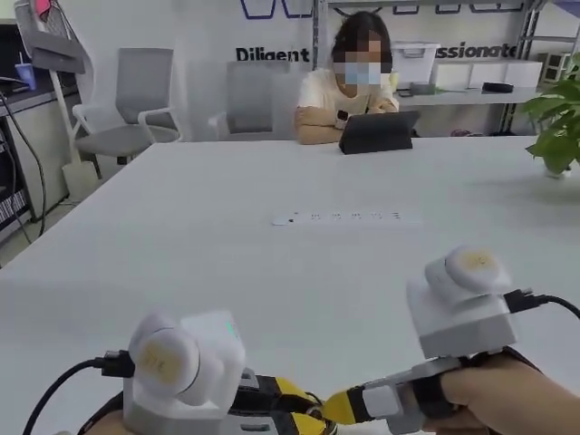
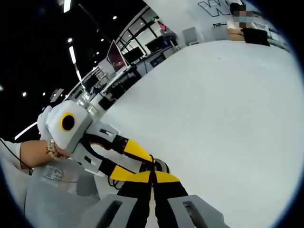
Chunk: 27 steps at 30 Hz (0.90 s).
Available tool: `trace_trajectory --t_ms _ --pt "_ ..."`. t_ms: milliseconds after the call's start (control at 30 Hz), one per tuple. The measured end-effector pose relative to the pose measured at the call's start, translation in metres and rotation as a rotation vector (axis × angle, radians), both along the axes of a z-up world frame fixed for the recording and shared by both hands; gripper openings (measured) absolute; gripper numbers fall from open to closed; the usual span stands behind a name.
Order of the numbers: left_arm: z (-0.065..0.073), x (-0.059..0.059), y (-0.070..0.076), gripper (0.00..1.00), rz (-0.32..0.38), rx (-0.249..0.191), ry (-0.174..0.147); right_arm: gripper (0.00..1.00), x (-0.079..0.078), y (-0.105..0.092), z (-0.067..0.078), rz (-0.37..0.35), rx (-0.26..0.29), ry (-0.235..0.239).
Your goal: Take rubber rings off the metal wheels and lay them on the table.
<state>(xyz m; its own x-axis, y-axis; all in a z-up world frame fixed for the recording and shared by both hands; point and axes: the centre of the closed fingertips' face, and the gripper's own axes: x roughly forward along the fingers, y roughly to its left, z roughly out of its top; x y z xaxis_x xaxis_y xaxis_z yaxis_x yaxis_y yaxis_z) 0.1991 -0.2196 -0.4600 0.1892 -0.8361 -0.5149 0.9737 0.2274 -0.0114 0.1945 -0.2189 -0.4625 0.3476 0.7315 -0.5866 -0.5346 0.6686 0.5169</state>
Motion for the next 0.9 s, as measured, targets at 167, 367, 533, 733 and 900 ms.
trace_trajectory --t_ms 167,367,533,733,900 --pt "0.001 -0.002 -0.001 0.12 -0.017 0.025 0.003 0.0 0.001 -0.001 -0.002 0.001 -0.002 0.006" --pt "0.012 -0.005 -0.002 0.14 -0.042 0.005 0.004 0.0 0.002 -0.002 -0.002 -0.007 -0.003 0.005" --pt "0.023 -0.006 0.0 0.25 -0.054 -0.014 0.005 0.0 0.003 -0.003 -0.003 -0.012 -0.007 0.006" --pt "0.032 -0.014 0.007 0.34 -0.1 0.007 0.019 0.0 0.003 -0.003 -0.002 -0.015 0.0 0.009" --pt "0.049 -0.019 0.007 0.47 -0.129 -0.008 0.032 0.0 0.003 -0.004 -0.001 -0.018 -0.001 0.005"
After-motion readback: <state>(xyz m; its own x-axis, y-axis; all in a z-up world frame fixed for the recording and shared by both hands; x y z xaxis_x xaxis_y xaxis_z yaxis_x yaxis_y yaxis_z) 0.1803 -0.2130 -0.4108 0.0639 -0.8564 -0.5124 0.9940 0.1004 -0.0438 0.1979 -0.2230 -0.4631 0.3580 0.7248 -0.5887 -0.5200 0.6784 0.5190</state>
